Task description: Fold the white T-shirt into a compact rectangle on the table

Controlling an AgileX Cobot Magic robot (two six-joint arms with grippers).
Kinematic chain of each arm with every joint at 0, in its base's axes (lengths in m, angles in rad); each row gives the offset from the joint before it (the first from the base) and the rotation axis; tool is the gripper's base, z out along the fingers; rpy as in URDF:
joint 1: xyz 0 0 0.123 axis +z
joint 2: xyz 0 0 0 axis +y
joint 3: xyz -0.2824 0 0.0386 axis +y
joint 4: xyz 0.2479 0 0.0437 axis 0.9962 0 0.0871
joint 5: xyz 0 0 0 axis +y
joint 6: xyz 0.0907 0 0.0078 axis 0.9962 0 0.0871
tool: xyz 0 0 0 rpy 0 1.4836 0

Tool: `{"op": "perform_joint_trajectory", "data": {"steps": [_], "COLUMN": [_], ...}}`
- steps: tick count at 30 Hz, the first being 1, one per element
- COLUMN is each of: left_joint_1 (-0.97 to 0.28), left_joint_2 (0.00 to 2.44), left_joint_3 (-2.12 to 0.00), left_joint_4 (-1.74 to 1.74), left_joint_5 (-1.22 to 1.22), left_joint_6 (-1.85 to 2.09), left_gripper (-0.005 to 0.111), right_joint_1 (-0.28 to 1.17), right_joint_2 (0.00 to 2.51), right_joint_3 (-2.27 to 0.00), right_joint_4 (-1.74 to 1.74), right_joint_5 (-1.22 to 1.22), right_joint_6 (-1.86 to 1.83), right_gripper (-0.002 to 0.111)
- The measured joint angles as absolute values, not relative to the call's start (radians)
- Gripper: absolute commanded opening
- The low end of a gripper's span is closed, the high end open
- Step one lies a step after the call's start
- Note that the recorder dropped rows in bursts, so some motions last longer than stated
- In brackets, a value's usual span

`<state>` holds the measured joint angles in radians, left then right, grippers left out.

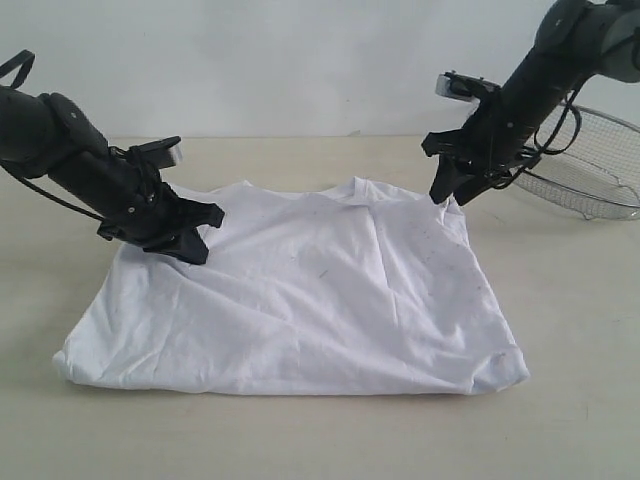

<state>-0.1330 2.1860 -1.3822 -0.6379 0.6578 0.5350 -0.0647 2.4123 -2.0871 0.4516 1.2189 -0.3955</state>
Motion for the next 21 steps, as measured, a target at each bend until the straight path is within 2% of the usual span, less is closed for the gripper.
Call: {"op": "perform_joint_trajectory", "data": {"steps": [15,17,21], "left_joint_1": [-0.133,-0.133,-0.133], "left_joint_2": [2.186,2.186,2.186], "left_joint_3": [-1.382,-1.382,-1.382], "left_joint_4": [-0.638,-0.638,-0.638], "left_joint_5": [0.66,0.66,0.66], "left_joint_6": [0.535,0.535,0.535], "left_gripper": [0.005,0.005,0.005], "right_joint_1": [-0.06,-0.06,-0.06], "right_joint_2": [2.476,2.478,2.478], "right_joint_3": [-2.083,-2.083,-2.083], "right_joint_4": [0.482,0.484,0.484], "right_joint_5": [1.219,1.219,1.219], "right_joint_6": [-0.389,-0.389,-0.391], "right_gripper": [0.035,0.026,0.0]}}
